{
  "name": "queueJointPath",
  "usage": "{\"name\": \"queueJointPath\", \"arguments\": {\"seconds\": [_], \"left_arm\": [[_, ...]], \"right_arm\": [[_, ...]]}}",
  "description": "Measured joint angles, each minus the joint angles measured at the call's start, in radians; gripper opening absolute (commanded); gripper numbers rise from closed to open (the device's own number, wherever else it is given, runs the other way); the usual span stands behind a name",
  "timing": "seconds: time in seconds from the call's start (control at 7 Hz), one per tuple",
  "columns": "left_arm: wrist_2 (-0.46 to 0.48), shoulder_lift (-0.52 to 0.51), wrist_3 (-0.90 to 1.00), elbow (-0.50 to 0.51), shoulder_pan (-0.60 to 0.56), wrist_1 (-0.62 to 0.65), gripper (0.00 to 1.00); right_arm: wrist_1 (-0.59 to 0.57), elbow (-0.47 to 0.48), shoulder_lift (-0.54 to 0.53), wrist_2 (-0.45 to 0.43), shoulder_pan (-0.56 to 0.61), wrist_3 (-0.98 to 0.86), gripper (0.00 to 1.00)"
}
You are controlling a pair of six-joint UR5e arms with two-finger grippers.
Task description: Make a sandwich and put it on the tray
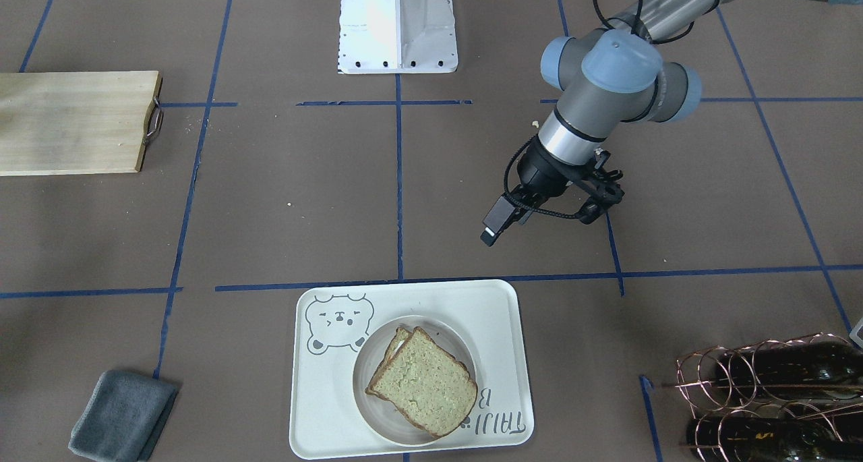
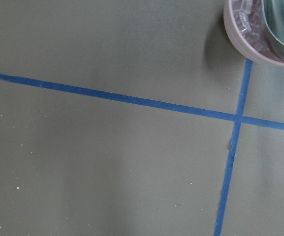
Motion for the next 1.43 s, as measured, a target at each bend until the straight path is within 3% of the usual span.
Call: {"name": "queueJointPath", "arguments": {"seconds": [0.29,0.71,1.14,1.43], "left_arm": [[-0.042,0.095,0.343,-0.116,-0.100,0.148,1.00],[-0.103,0.236,0.914,-0.213,-0.308,0.362,1.00],[-0.200,0.363,1.468,-0.179,-0.559,0.515,1.00],[-0.254,0.395,1.770,-0.055,-0.719,0.611,1.00]], "right_arm": [[-0.055,-0.011,-0.023,-0.007,0.080,-0.168,1.00],[-0.155,-0.030,-0.028,-0.009,0.170,-0.369,1.00],[-0.150,-0.045,-0.021,0.000,0.184,-0.371,1.00],[-0.150,-0.055,-0.036,0.058,0.217,-0.350,1.00]]}}
